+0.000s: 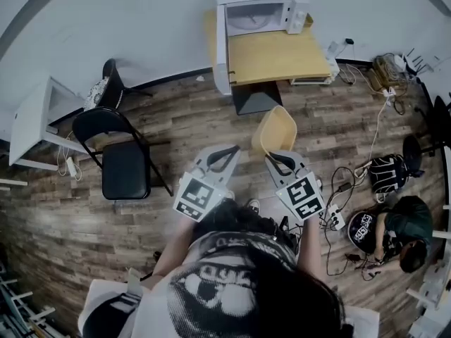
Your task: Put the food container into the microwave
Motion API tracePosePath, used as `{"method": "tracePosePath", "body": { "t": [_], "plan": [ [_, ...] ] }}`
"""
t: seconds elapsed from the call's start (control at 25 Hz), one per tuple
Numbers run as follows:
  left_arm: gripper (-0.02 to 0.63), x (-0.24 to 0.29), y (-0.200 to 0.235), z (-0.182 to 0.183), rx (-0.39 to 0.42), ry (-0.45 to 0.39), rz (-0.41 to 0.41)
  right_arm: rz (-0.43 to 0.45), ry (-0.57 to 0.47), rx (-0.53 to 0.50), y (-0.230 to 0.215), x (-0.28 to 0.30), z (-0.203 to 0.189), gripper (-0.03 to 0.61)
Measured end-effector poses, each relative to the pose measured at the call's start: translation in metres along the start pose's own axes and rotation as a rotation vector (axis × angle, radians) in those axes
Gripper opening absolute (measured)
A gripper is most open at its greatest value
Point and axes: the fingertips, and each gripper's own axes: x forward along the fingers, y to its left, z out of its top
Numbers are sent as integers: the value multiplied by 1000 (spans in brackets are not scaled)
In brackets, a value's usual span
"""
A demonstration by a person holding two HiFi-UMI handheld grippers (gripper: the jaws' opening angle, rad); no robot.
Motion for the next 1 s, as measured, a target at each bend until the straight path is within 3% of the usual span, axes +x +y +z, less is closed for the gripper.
{"method": "tracePosePath", "body": {
  "t": [0.4,0.68,1.0],
  "plan": [
    [1,29,-43,14,22,-16,-11,-7,-15,-3,-20,-31,-28,26],
    [0,48,-76,4,4,11,-34,-17,12,19,-34,-48,-65,26],
    [2,69,-73,13,14,24,-25,-49,-6,65,-67,-56,-76,26]
  ]
}}
